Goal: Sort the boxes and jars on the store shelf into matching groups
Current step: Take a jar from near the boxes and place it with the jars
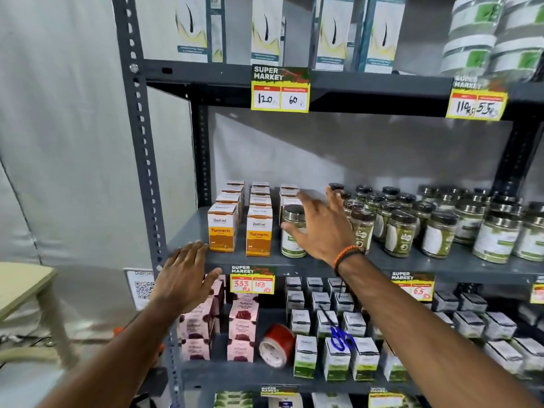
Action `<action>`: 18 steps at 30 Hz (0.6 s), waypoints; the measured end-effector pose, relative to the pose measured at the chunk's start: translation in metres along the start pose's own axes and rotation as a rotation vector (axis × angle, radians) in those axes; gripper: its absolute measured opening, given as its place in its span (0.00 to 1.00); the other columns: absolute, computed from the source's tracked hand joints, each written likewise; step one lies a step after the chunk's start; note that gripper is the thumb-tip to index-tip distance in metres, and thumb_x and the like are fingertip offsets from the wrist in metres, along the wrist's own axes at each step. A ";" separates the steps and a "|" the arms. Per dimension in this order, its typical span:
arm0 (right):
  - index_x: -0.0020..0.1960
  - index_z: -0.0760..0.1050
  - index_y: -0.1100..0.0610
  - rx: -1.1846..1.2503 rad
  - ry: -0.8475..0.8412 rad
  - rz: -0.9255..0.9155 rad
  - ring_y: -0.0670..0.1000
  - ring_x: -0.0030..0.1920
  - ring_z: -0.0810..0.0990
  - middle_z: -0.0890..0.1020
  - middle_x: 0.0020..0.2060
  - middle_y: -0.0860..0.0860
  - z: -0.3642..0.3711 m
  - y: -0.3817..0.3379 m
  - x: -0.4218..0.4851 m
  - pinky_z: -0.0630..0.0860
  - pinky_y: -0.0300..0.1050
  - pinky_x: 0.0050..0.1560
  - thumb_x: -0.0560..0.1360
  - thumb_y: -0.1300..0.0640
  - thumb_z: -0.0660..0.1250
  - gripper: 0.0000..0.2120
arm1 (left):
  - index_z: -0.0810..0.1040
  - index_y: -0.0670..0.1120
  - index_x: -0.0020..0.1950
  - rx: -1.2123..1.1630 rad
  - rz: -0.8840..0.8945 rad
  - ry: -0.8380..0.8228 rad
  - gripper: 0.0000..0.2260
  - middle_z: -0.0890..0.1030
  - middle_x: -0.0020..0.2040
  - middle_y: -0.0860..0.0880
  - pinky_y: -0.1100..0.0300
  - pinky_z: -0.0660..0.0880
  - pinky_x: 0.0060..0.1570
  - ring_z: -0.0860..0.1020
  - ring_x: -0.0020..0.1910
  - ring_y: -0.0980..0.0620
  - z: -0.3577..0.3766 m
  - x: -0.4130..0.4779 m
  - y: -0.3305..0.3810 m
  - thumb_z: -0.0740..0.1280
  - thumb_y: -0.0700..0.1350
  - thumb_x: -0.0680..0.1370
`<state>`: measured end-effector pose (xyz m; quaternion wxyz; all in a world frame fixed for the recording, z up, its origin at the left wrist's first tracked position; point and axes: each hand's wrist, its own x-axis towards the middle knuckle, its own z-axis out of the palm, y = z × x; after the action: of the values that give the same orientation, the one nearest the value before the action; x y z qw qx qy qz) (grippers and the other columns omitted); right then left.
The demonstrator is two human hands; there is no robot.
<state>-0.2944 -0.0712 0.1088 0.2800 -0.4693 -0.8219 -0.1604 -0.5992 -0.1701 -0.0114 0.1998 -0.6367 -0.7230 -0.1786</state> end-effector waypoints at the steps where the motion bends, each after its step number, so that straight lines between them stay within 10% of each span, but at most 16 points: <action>1: 0.82 0.62 0.52 -0.005 -0.036 0.018 0.66 0.84 0.54 0.83 0.66 0.58 0.002 -0.001 0.003 0.44 0.64 0.83 0.78 0.25 0.55 0.43 | 0.63 0.44 0.79 0.003 0.002 0.003 0.36 0.67 0.79 0.42 0.45 0.56 0.78 0.64 0.79 0.42 0.001 0.000 -0.001 0.48 0.68 0.81; 6: 0.70 0.74 0.52 0.011 -0.029 0.062 0.60 0.73 0.76 0.86 0.54 0.54 0.011 -0.002 0.011 0.47 0.60 0.84 0.77 0.28 0.60 0.33 | 0.62 0.44 0.80 -0.001 0.003 0.017 0.37 0.67 0.80 0.42 0.46 0.55 0.77 0.63 0.79 0.43 0.003 0.000 -0.002 0.48 0.68 0.81; 18: 0.67 0.77 0.51 0.236 0.193 0.044 0.56 0.65 0.80 0.85 0.57 0.51 -0.005 -0.001 -0.006 0.62 0.59 0.79 0.75 0.32 0.66 0.30 | 0.66 0.46 0.76 -0.070 -0.006 -0.028 0.35 0.73 0.74 0.41 0.40 0.67 0.73 0.71 0.73 0.41 -0.019 -0.006 0.002 0.46 0.69 0.80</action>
<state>-0.2911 -0.0791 0.1092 0.4144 -0.4333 -0.7939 -0.1011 -0.5956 -0.1846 0.0016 0.1668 -0.6435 -0.7211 -0.1953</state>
